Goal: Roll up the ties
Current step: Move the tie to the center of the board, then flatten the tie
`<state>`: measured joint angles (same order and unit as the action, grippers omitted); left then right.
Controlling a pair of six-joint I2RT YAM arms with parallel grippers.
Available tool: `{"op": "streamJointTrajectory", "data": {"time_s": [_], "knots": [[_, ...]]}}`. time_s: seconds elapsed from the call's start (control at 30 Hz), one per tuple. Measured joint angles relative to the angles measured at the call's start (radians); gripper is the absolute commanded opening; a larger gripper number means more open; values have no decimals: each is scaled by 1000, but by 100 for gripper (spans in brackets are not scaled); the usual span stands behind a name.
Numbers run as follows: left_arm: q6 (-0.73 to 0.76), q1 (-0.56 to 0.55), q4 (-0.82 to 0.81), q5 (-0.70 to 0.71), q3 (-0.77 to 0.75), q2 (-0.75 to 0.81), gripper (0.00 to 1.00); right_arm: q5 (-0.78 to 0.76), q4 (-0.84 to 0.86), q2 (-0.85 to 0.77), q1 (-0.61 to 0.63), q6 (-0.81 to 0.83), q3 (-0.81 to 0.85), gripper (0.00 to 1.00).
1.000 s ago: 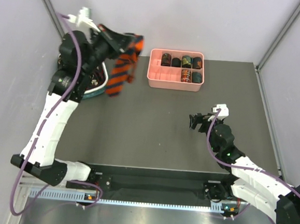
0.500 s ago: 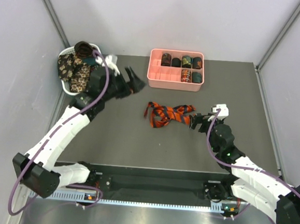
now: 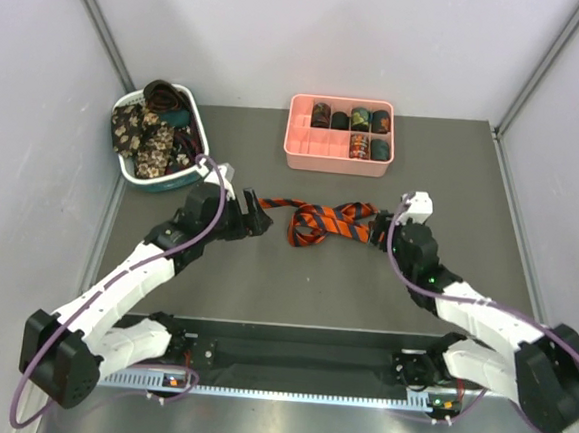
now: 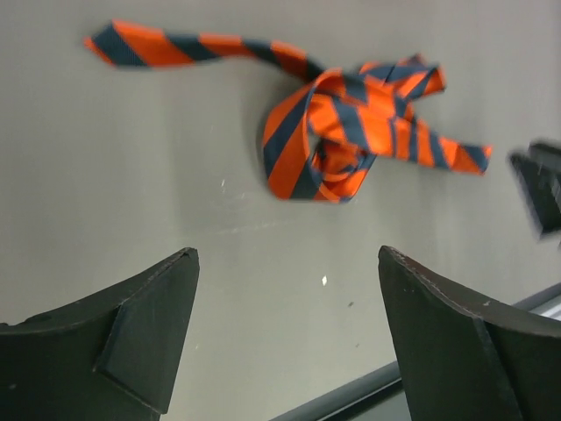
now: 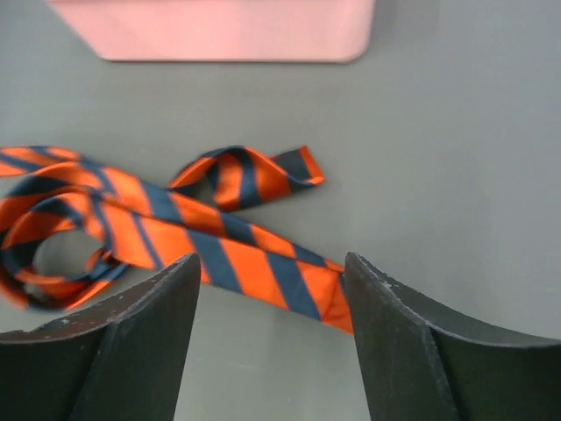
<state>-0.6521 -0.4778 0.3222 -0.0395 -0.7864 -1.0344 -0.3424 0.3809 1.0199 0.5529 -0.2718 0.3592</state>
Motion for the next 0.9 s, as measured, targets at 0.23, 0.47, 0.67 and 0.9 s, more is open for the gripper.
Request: {"op": "streamJointTrajectory", "data": {"time_s": [0.23,0.47,0.67,0.9], "knots": [[9,-29,-121,8,191,87,85,0,-72,180,-105,-91,76,70],[43,-35,-230,15,296,151,83,8,-166,292,-179,-161,137,68],[55,-40,-285,16,351,175,82,20,-231,293,-185,-222,137,63],[57,-51,-318,7,352,184,82,59,-286,298,-187,-264,141,0]]}}
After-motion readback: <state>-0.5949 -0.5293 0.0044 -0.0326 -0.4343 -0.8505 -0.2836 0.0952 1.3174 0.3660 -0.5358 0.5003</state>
